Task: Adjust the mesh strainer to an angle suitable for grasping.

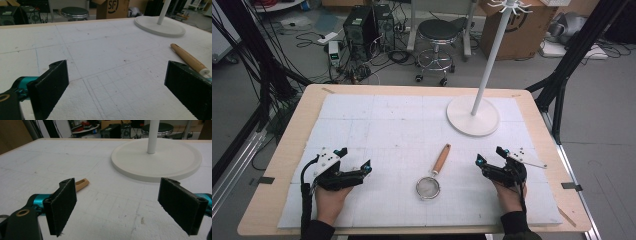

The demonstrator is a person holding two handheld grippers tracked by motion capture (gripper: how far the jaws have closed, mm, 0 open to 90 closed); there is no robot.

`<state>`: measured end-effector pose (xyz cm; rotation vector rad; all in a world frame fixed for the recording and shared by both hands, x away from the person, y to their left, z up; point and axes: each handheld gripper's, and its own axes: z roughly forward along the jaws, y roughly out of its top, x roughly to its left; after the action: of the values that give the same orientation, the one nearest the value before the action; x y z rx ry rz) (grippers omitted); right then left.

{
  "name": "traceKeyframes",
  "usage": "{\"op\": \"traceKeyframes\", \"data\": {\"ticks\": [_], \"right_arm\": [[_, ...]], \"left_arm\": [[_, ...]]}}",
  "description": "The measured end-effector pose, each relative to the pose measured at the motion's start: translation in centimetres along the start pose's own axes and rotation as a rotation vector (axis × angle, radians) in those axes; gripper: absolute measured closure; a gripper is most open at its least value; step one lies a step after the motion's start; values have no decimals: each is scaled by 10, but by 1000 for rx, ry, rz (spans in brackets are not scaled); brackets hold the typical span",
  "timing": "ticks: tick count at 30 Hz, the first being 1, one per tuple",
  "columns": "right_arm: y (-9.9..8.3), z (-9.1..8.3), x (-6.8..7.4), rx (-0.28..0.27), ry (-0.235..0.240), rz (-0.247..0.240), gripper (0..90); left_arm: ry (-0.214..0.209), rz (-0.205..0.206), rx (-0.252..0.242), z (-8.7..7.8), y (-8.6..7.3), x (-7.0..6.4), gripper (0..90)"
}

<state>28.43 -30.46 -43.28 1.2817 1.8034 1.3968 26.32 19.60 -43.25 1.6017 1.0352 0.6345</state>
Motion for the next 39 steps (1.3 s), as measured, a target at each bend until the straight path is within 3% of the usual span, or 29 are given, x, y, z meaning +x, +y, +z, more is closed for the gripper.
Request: {"op": "traceKeyframes", "data": {"ticks": [11, 12, 15, 24, 39], "right_arm": [[0, 0, 1, -1, 9, 1, 157], [1, 0, 1, 0, 9, 5, 181], [1, -1, 0, -5, 27, 27, 412], [2, -2, 1, -3, 49, 22, 553], [3, -3, 4, -21, 94, 56, 770]], "left_arm": [[1, 1, -4, -1, 0, 0, 61], [2, 0, -5, 0, 0, -1, 61], [3, 3, -3, 0, 0, -1, 61], [6, 0, -10, -1, 0, 0, 61], [17, 1, -18, -3, 1, 4, 79]]}}
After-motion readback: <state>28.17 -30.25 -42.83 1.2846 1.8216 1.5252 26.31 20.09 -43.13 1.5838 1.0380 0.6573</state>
